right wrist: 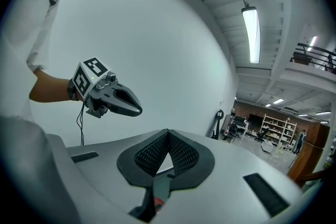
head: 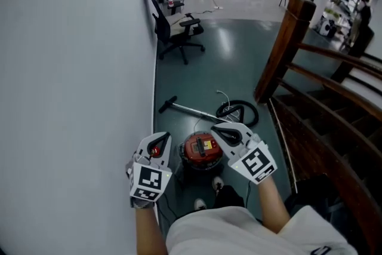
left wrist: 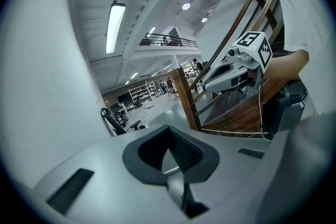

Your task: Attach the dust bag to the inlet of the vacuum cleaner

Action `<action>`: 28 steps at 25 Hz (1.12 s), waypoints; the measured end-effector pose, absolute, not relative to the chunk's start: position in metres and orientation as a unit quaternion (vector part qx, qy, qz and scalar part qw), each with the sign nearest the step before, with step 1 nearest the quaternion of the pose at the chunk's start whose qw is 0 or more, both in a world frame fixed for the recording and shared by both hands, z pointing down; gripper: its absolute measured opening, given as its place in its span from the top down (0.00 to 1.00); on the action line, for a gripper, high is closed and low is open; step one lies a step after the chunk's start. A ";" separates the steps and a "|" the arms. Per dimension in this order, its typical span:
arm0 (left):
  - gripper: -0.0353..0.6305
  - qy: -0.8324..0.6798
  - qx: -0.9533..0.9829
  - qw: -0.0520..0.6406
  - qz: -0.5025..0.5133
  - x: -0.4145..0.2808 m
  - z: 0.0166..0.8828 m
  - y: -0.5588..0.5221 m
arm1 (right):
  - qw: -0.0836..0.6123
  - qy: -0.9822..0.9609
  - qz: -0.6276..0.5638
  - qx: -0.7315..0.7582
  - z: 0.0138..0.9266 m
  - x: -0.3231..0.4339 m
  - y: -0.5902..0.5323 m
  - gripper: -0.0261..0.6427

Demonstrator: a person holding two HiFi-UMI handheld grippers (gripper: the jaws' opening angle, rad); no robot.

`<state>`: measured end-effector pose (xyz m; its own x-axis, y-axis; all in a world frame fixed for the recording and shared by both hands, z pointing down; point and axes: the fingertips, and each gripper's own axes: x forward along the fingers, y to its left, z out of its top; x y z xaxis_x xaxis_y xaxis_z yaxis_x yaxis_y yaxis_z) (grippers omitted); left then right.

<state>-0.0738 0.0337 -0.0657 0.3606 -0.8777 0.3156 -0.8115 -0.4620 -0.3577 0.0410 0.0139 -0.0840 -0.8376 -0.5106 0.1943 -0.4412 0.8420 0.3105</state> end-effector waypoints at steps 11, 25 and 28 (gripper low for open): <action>0.94 0.491 -0.829 0.122 -0.237 -0.055 -0.108 0.041 | 0.124 -0.946 -0.163 0.250 -0.119 0.046 0.019 0.92; 0.94 0.480 -0.831 0.150 -0.237 -0.038 -0.131 0.050 | 0.113 -0.938 -0.195 0.263 -0.149 0.060 0.031 0.92; 0.94 0.479 -0.832 0.149 -0.238 -0.036 -0.129 0.049 | 0.116 -0.938 -0.192 0.263 -0.146 0.063 0.032 0.92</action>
